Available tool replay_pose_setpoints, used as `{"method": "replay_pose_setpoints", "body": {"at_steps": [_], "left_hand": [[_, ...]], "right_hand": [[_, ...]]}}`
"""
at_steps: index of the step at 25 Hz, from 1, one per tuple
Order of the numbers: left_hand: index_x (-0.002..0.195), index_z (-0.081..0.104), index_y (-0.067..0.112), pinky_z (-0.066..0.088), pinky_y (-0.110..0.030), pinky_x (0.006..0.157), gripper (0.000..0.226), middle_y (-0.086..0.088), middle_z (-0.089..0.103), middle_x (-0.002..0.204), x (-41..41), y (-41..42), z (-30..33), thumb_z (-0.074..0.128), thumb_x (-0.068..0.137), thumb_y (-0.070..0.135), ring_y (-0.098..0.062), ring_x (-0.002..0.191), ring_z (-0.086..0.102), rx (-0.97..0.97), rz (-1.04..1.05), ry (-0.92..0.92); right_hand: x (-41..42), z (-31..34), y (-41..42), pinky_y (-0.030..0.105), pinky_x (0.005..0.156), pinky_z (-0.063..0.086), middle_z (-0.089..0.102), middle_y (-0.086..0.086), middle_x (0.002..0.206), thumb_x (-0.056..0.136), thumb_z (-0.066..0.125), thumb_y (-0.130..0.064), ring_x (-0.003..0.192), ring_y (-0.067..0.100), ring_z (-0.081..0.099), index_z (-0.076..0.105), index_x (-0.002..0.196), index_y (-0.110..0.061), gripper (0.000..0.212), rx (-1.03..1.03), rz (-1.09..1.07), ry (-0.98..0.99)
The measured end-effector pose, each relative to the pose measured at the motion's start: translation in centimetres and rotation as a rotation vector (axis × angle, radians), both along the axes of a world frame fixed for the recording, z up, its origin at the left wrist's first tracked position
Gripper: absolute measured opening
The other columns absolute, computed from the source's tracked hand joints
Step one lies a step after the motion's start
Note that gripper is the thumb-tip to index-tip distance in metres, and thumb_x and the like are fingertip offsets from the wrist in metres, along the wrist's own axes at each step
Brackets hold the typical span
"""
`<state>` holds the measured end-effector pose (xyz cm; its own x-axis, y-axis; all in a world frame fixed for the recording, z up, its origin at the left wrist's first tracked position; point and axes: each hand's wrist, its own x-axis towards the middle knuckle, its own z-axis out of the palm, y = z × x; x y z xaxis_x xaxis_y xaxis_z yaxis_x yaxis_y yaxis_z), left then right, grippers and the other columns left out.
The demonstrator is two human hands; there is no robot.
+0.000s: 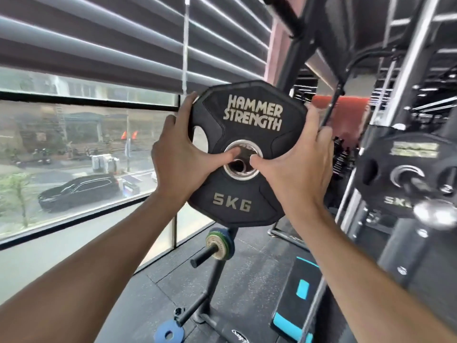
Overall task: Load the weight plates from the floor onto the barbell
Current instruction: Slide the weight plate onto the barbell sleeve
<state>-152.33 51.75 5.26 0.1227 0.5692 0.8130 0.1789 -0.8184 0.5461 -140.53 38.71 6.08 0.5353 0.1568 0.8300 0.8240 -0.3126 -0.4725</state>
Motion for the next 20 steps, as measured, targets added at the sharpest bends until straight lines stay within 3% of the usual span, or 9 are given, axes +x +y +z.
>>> {"method": "replay_pose_setpoints", "body": {"at_steps": [5,10,15,20], "left_hand": [[0.144,0.041,0.038,0.049,-0.039,0.096,0.110,0.009,0.064,0.120,4.4,-8.2,2.6,0.081,0.047,0.070,-0.009,0.109,0.062,0.031,-0.194,-0.085],[0.147,0.036,0.040,0.050,-0.041,0.094,0.111,0.006,0.062,0.120,9.7,-14.6,4.0,0.078,0.048,0.071,-0.016,0.109,0.061,0.056,-0.310,-0.038],[0.143,0.037,0.044,0.046,-0.030,0.089,0.105,0.008,0.059,0.125,14.9,-19.1,2.2,0.082,0.051,0.065,-0.014,0.112,0.059,0.003,-0.471,0.031],[0.149,0.032,0.044,0.040,-0.025,0.086,0.107,0.005,0.059,0.126,18.2,-20.2,-0.1,0.078,0.057,0.075,-0.013,0.114,0.058,-0.002,-0.542,0.100]], "right_hand": [[2.1,3.1,-10.6,0.038,0.097,0.041,0.047,0.007,0.126,0.052,0.087,-0.057,0.119,0.029,0.048,0.027,0.152,-0.026,0.121,-0.008,-0.139,-0.043],[5.1,4.1,-18.6,0.034,0.093,0.041,0.048,0.007,0.120,0.053,0.089,-0.053,0.116,0.030,0.051,0.027,0.153,-0.025,0.121,-0.003,-0.260,-0.009],[8.9,2.6,-23.5,0.033,0.084,0.043,0.047,0.005,0.111,0.050,0.093,-0.049,0.107,0.029,0.054,0.029,0.150,-0.034,0.120,-0.046,-0.361,0.061],[12.5,0.3,-25.4,0.039,0.089,0.049,0.047,0.005,0.108,0.045,0.094,-0.050,0.108,0.028,0.053,0.031,0.147,-0.038,0.121,-0.053,-0.288,0.145]]}}
